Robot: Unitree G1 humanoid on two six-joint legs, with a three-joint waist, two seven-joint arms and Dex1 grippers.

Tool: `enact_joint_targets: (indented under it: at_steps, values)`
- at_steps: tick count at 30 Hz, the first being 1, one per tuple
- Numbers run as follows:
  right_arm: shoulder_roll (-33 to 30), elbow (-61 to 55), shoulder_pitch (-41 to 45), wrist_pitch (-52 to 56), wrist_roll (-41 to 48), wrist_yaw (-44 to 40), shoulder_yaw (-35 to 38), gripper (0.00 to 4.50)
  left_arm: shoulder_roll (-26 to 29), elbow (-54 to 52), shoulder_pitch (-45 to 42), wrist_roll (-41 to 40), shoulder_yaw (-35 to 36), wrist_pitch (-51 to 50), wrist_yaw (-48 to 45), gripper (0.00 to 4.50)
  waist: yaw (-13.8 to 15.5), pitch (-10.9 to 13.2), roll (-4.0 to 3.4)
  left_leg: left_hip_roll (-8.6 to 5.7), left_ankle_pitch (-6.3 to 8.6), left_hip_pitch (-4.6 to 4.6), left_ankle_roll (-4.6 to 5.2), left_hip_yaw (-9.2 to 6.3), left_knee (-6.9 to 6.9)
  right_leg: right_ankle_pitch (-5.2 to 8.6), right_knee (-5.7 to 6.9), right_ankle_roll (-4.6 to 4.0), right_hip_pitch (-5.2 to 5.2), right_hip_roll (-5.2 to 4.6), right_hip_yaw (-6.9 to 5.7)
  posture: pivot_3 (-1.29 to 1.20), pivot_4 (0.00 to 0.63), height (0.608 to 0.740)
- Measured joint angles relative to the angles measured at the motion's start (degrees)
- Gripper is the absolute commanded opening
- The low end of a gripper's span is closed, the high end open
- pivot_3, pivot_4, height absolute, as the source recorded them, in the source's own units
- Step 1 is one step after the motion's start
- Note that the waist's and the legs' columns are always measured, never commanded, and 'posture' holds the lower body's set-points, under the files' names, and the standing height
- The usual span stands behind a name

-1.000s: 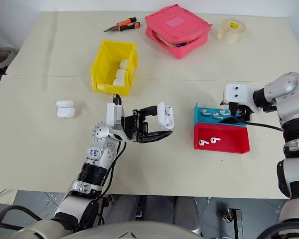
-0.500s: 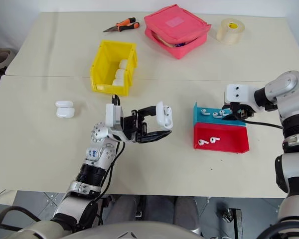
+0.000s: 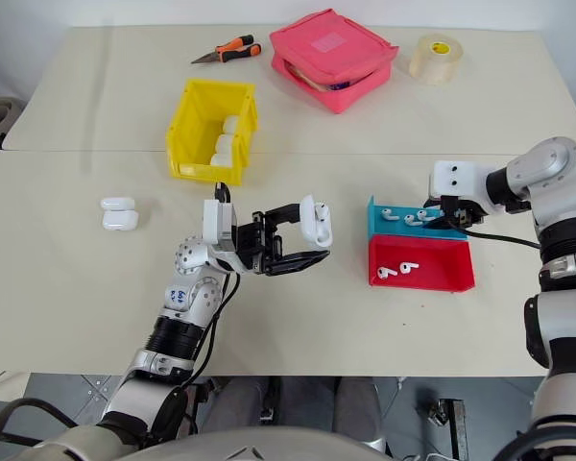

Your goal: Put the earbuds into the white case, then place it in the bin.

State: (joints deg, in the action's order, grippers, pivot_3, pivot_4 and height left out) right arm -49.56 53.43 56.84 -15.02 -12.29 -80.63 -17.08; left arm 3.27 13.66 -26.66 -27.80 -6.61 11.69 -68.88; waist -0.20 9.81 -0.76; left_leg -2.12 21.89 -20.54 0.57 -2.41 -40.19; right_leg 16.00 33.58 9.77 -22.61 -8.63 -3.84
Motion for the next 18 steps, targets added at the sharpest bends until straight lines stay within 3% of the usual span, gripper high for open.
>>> enact_joint_targets:
  at_steps: [3, 18]
  values:
    - [0.2, 0.0, -0.1, -0.2, 0.1, -0.1, 0.1, 0.56, 0.0, 0.0, 0.0, 0.0, 0.0, 0.0, 0.0, 2.77, 0.0, 0.0, 0.00, 0.00, 0.00, 0.01, 0.00, 0.00, -0.01, 0.00, 0.01, 0.00, 0.00, 0.00, 0.00, 0.00, 0.150, 0.740]
    - [0.1, -3.9, -3.0, 2.1, 1.7, -0.7, 2.6, 0.54, 0.0, -0.1, 0.0, 0.0, -0.1, -0.5, 0.0, 2.77, 0.1, 0.0, 0.00, 0.00, 0.00, 0.01, -0.01, -0.02, -0.02, 0.00, 0.02, 0.00, 0.01, 0.00, 0.01, 0.00, 0.150, 0.740]
